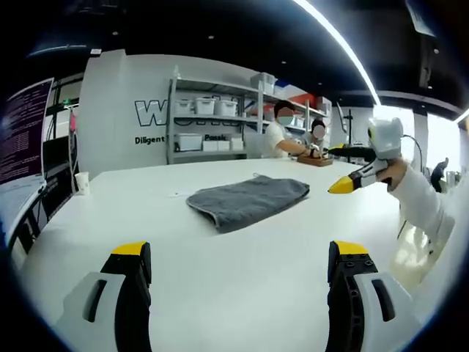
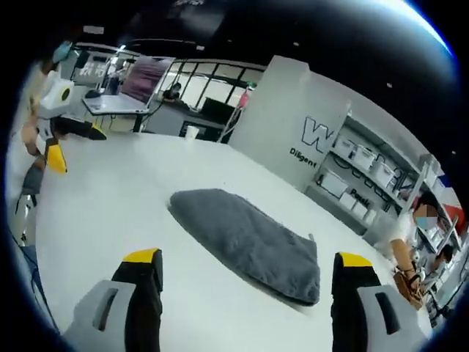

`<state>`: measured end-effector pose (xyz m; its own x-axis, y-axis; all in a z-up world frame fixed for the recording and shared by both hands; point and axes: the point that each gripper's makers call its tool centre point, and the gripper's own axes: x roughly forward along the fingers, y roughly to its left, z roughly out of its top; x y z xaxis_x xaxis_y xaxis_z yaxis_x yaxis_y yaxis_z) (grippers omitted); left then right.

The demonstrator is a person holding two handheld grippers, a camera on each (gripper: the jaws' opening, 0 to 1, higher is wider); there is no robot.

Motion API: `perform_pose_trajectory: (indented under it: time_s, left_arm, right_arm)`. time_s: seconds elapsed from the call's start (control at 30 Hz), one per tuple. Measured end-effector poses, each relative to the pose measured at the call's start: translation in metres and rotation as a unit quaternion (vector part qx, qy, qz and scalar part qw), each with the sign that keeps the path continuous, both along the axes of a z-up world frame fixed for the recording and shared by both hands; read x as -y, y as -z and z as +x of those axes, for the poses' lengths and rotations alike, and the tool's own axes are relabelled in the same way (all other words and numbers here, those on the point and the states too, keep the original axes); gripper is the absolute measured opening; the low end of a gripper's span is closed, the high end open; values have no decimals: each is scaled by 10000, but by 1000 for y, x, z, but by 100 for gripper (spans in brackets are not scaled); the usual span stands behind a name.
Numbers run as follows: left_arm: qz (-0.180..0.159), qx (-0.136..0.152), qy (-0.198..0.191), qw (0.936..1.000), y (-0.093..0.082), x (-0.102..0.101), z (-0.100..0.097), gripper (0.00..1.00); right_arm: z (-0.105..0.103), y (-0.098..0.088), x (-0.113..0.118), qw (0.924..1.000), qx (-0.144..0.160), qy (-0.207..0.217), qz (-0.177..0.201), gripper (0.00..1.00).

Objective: Open the folded towel by lifting each exposed corner and separating the folded layers until the towel lies flat within the target outline without major curled edges

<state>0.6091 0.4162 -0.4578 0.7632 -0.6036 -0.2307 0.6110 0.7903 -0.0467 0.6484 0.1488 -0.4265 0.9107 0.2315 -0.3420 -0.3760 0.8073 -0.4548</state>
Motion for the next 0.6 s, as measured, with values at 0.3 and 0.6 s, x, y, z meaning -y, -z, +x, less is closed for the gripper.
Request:
perform_pose_trajectory:
  time_s: [0.3,0.6]
  left_arm:
    - [-89,21,-35,10000,-1,-3,-1,100]
    - [-136,33,-66,9999,-3,-7,-2,100]
  right_arm:
    - [38,10,-65,9970,-182,-727,-211,91]
    - [77,35,-103,9930,-238,-994,-594,86]
